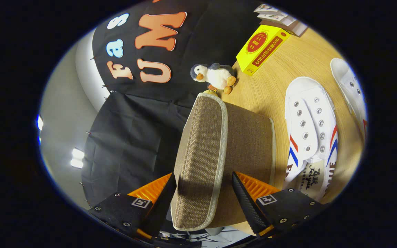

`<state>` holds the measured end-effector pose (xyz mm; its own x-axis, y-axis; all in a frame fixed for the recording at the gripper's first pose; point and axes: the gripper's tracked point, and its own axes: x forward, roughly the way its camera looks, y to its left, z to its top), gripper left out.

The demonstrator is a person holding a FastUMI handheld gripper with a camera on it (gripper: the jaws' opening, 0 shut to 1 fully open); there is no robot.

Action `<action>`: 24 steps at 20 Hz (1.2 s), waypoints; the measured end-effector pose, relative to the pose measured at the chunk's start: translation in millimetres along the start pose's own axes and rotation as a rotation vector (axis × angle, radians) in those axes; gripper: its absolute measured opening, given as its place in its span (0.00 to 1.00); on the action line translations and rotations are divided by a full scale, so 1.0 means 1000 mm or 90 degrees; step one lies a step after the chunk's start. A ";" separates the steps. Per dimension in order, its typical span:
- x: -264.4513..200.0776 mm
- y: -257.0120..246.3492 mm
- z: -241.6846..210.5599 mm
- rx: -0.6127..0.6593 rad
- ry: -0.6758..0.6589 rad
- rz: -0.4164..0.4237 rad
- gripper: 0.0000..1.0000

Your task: Open the storage box then place both shoes into the box .Put the left shoe in first, then the right shoe, with the right side of both shoes facing outward in a uniform manner.

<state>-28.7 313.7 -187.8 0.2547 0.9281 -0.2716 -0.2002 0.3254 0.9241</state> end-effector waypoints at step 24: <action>0.016 0.150 0.012 -0.046 -0.099 0.087 0.03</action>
<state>-43.3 375.4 -49.8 0.3621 0.9272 -0.0961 -0.3088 0.2166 0.9261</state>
